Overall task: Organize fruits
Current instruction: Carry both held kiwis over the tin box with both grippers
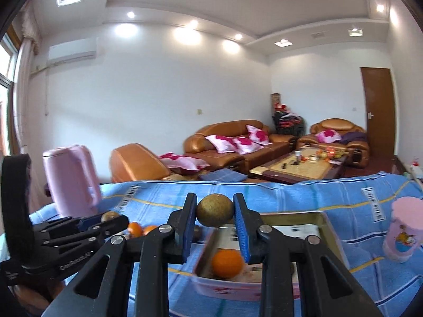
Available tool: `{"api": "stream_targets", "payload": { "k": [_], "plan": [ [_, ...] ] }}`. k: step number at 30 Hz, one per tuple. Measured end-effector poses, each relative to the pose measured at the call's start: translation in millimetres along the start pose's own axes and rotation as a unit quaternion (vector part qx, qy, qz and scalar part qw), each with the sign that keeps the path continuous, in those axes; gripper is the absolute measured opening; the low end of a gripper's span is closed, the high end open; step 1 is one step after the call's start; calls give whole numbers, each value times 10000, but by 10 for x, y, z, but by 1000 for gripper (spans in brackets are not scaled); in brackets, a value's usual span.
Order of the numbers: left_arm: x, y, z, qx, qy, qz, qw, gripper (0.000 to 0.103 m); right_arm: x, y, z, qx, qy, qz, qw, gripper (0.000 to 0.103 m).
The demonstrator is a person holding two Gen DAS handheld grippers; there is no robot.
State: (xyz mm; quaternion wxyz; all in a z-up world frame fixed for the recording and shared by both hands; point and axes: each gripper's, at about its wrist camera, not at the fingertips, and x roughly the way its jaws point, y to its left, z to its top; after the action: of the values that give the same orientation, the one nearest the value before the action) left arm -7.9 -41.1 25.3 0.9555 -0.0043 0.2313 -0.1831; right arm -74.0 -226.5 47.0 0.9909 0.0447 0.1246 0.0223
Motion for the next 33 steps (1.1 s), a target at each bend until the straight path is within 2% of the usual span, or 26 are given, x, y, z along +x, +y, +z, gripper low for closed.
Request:
{"api": "stream_targets", "payload": {
  "k": [6,12,17,22,28,33],
  "plan": [
    [162,-394,50,353,12,45,9994,29,28,-345,17,113,115,-411,9990,30],
    [341,-796,72,586,80,-60,9982,29,73,-688,17,169,223,-825,9962,30],
    [443,-1048,84,785,99,49,9969,29,139,-895,-3,196,411,-1070,9932,30],
    [601,-1189,63,723,321,168,9967,29,203,-970,-28,194,606,-1206,9907,30],
    [759,-1301,-4,898,425,487,9939,29,281,-932,-77,-56,810,-1335,9877,30],
    [890,-1332,-41,949,561,642,9918,29,374,-969,-141,-36,1093,-1381,9844,30]
  ]
}}
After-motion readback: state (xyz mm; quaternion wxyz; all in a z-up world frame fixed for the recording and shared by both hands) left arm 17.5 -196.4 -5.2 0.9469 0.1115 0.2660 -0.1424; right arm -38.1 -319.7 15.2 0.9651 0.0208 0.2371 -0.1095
